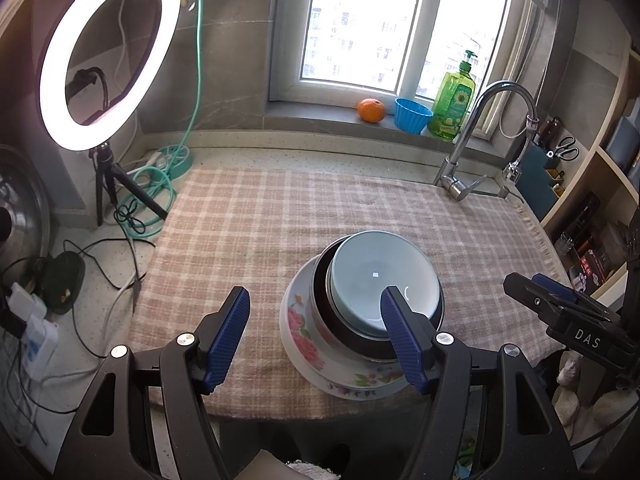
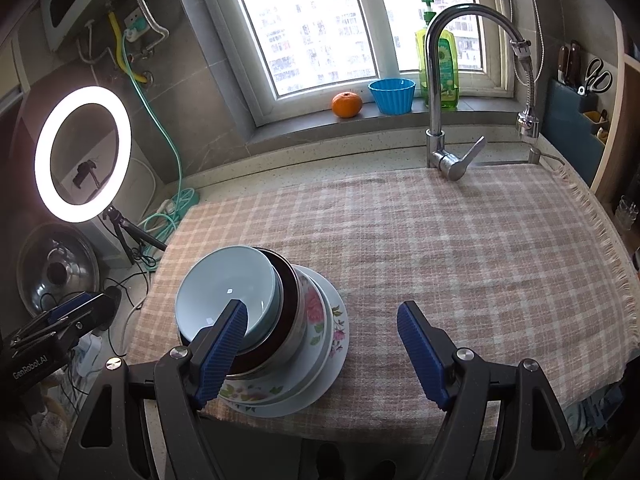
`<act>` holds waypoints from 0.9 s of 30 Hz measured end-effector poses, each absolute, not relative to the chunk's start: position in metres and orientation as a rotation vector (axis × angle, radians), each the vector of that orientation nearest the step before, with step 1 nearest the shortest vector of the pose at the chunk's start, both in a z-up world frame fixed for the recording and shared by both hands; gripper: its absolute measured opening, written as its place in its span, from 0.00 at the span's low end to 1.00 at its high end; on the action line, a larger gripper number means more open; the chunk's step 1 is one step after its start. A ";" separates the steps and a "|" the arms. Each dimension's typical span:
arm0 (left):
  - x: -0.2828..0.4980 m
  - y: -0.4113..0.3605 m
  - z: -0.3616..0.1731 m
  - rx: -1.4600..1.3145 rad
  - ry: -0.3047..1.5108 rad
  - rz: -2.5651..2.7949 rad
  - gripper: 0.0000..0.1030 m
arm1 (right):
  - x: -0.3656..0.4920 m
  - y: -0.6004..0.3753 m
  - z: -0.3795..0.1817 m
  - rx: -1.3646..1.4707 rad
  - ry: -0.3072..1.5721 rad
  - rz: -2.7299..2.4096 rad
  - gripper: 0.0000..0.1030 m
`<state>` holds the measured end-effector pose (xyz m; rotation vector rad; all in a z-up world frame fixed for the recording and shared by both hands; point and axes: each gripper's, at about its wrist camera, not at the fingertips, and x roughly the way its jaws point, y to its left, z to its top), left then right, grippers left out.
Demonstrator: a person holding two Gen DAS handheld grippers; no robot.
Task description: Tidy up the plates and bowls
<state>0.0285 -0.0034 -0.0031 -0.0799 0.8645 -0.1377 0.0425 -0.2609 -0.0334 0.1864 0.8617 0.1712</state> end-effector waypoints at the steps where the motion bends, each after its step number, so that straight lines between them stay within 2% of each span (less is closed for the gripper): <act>1: 0.029 -0.003 -0.003 -0.081 0.865 -0.138 0.66 | 0.043 -0.261 -0.034 0.187 0.862 0.170 0.72; 27: 0.034 -0.001 -0.003 -0.074 0.865 -0.146 0.66 | 0.045 -0.257 -0.041 0.200 0.886 0.159 0.72</act>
